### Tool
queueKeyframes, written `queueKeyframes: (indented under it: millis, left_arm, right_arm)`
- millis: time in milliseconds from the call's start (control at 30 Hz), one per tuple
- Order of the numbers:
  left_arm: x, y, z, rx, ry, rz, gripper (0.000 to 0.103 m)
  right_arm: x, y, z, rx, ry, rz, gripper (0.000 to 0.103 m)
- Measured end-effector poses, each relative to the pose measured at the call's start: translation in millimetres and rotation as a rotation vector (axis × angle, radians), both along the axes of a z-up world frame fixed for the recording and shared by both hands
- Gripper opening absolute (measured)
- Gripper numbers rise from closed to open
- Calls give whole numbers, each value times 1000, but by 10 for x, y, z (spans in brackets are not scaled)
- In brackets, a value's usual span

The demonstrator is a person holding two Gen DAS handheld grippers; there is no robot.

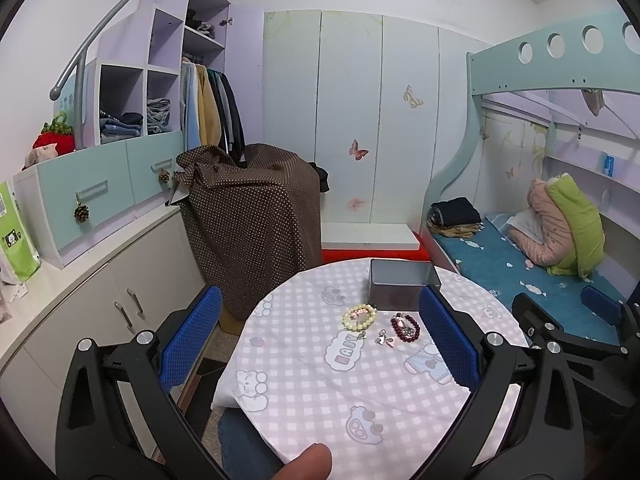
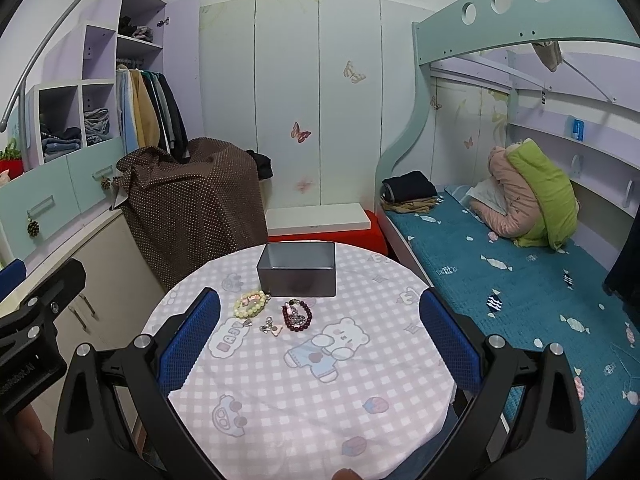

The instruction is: Organize jewelry

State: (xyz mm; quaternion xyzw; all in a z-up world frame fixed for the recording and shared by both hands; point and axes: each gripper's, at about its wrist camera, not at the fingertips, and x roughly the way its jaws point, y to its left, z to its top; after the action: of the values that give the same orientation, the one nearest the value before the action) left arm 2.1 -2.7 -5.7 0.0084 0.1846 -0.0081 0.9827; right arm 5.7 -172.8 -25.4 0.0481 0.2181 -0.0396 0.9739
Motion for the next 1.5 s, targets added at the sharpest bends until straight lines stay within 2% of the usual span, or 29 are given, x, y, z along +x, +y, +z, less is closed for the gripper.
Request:
queueKeyframes:
  millis: [233, 300, 433, 733, 1000, 1300, 1500]
  left_arm:
    - [-3, -89, -61, -2, 6, -6, 98]
    - [29, 54, -34, -6, 6, -8, 98]
    - [38, 32, -66, -4, 10, -14, 98]
    - [260, 77, -197, -5, 48, -17, 98]
    - [826, 134, -665, 18, 151, -10, 98]
    - [1636, -11, -1312, 99, 280, -56, 98]
    - [2125, -175, -1591, 128, 346, -102, 98]
  right_arm:
    - [6, 11, -3, -4, 3, -3, 96]
    - [3, 12, -4, -8, 2, -4, 96]
    - [26, 16, -15, -8, 7, -1, 96]
    - [233, -22, -109, -20, 31, 7, 96]
    - [647, -231, -419, -12, 116, 3, 96]
    - [1029, -342, -941, 33, 259, 14, 96]
    - [1209, -355, -1090, 49, 321, 20, 96]
